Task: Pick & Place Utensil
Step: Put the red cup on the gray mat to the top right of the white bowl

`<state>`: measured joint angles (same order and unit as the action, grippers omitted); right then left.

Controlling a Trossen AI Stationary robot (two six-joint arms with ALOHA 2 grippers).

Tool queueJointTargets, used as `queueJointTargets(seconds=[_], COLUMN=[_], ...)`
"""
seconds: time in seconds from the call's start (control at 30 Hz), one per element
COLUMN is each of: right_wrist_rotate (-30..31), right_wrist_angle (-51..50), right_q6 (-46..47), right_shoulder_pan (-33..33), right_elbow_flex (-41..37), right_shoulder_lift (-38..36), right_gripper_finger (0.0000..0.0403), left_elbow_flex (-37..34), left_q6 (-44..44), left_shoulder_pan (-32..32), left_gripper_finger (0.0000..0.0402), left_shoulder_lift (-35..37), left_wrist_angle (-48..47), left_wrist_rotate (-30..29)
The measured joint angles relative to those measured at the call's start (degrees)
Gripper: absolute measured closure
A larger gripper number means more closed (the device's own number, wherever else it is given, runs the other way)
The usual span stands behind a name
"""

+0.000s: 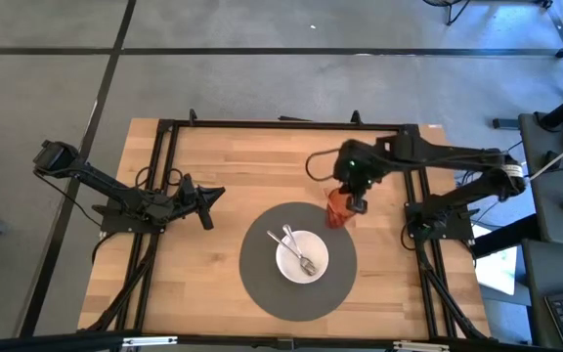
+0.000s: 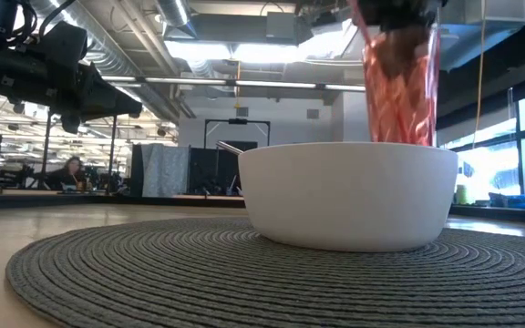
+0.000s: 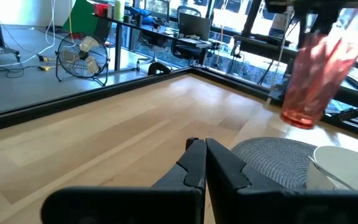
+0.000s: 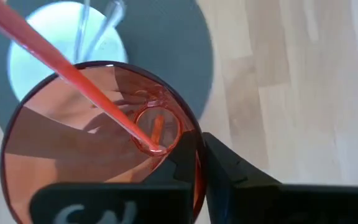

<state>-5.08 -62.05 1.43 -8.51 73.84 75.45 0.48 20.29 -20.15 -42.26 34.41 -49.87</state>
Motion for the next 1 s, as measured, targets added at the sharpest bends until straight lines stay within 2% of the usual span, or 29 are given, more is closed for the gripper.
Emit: queueJointTargets(seconds=[0.37,0.6,0.9,1.0], right_wrist_rotate=[7.4,8.2,10.1,10.2], right_wrist_angle=[1.2,9.4,14.3,14.6], right_q6=[14.0,17.4,18.2,17.9], right_shoulder_pan=[10.0,11.5,11.5,11.5], right_elbow_flex=[-8.5,-14.5,-19.0,-19.2], right_shoulder_lift=[-5.2,-5.1,-5.3,-5.3], right_gripper_finger=[0.039,0.039,0.039,0.0378], left_elbow_flex=[0.0,0.0,0.0,0.0], left_q6=[0.0,0.1,0.1,0.1], left_shoulder_pan=[0.0,0.0,0.0,0.0], left_gripper_finger=[0.04,0.04,0.04,0.04], left_shoulder_lift=[0.0,0.0,0.0,0.0], left_wrist_angle=[-0.4,-0.4,-0.4,-0.4], left_wrist_rotate=[0.0,0.0,0.0,0.0])
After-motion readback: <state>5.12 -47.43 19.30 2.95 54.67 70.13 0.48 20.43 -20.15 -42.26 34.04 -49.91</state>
